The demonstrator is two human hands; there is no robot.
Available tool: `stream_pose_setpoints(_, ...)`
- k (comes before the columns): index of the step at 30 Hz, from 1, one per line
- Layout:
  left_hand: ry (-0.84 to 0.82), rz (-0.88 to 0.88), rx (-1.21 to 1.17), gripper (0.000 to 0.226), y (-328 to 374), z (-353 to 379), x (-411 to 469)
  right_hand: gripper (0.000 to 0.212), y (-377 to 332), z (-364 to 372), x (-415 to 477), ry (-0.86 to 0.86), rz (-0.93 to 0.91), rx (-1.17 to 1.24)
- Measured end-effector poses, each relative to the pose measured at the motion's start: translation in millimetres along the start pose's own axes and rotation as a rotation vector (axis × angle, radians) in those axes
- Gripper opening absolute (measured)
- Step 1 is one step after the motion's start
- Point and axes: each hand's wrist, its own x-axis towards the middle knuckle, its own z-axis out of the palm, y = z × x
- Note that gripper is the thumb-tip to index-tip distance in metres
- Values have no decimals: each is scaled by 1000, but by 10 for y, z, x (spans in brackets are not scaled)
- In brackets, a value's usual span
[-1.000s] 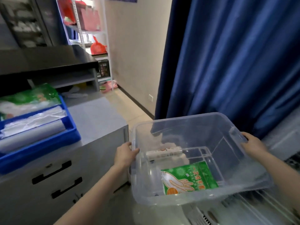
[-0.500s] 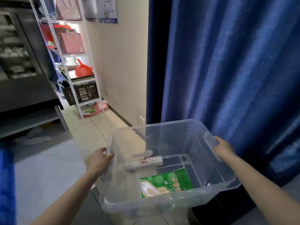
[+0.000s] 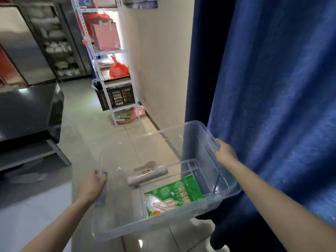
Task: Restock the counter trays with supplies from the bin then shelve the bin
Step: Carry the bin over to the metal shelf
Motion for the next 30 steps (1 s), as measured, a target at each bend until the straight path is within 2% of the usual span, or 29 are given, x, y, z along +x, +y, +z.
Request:
stream_pose_setpoints(7,21,-123,-125,37,100,299,1487,45,-740,736,1549,-82,-26,-16)
stream_pose_setpoints(9,35,-157,-216,47,110,333,2000,38,-1043,917,1985,-89,-23,18)
stream_pose_setpoints(12,73,-213,-194,37,96,329,2727,28,-1523,1162,2607,-104,-40,48)
stream_pose_setpoints(14,102,-237,-204,40,138,290,3163,25,-1807,1295,2981,-110,-68,40)
stream_pose_setpoints(22,268,-250,-142,42,530,168,4786,33,-2896,1944,4754,-174,-225,28)
stream_pose_setpoints(26,275,-249,-140,28,687,60,5585,30,-3504,2374,5685,-216,-252,15)
stream_pose_setpoints(30,261,-314,-177,26,792,-163,6403,36,-4295,2771,6527,-267,-308,-33)
